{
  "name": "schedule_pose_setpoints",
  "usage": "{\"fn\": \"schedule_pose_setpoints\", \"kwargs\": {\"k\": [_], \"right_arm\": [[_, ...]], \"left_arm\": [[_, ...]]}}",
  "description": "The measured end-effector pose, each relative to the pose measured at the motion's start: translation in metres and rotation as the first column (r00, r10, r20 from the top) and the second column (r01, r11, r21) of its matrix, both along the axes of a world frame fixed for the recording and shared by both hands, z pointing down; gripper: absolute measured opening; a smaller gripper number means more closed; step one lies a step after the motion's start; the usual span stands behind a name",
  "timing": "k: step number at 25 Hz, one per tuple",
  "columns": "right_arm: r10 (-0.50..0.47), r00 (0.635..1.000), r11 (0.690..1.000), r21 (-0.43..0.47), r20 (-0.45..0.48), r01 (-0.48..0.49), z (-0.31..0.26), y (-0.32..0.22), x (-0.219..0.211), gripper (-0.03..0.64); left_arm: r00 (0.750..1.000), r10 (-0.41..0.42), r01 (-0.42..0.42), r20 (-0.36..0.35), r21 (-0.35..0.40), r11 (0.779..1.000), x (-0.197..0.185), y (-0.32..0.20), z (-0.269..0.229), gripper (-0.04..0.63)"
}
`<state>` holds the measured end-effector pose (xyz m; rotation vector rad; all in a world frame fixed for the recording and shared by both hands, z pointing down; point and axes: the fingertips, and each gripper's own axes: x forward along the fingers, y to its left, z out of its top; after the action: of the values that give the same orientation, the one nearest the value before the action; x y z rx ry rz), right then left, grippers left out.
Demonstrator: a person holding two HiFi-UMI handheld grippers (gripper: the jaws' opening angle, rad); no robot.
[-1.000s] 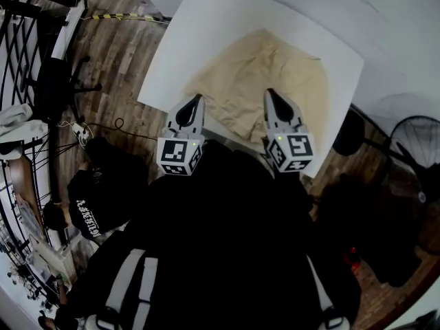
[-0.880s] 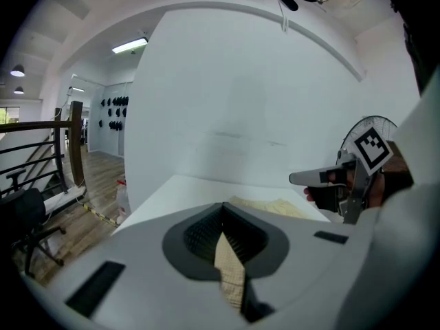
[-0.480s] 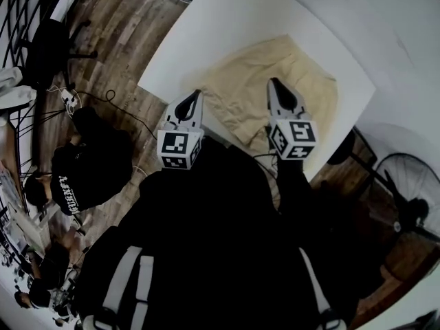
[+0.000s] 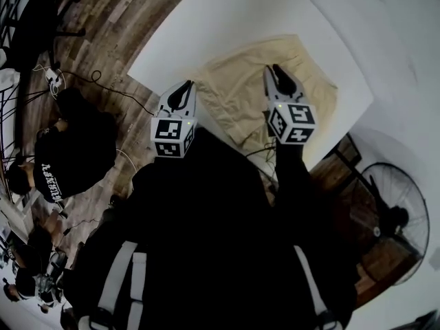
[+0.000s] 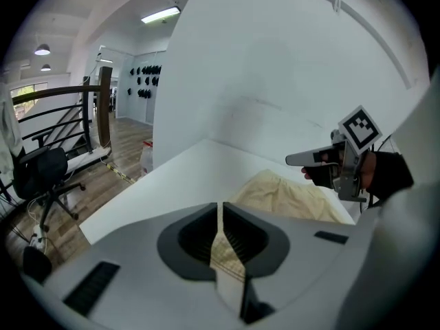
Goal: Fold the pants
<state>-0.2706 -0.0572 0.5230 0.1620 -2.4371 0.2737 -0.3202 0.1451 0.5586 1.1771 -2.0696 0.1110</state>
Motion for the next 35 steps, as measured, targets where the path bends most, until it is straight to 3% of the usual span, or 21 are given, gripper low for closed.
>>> {"fn": "schedule_pose_setpoints", "kwargs": {"k": [14,18,26,35], "right_arm": [[-0.015,0.995,1.0,0.023,-0.095,0.017,0.028,-0.041,-0.034,0.063],[-0.02,0.992,1.0,0.013,-0.124,0.022,0.044,-0.03,-0.056,0.063],[-0.12,0.974,0.993,-0.021,-0.193,0.119,0.073,0.002,-0.066,0.071],[-0.134,0.94,0.991,-0.022,-0.314,0.134,0.116,0.003,-0.072,0.075]], "left_arm": [[0.998,-0.016,0.012,-0.057,-0.064,0.998,-0.011,-0.005,0.023,0.032],[0.997,0.001,-0.006,-0.077,-0.076,0.997,-0.024,0.008,0.039,0.035],[0.994,0.012,-0.023,-0.107,-0.097,0.995,-0.021,0.008,0.057,0.04],[0.989,0.035,-0.055,-0.147,-0.137,0.989,-0.017,0.007,0.081,0.057]]}}
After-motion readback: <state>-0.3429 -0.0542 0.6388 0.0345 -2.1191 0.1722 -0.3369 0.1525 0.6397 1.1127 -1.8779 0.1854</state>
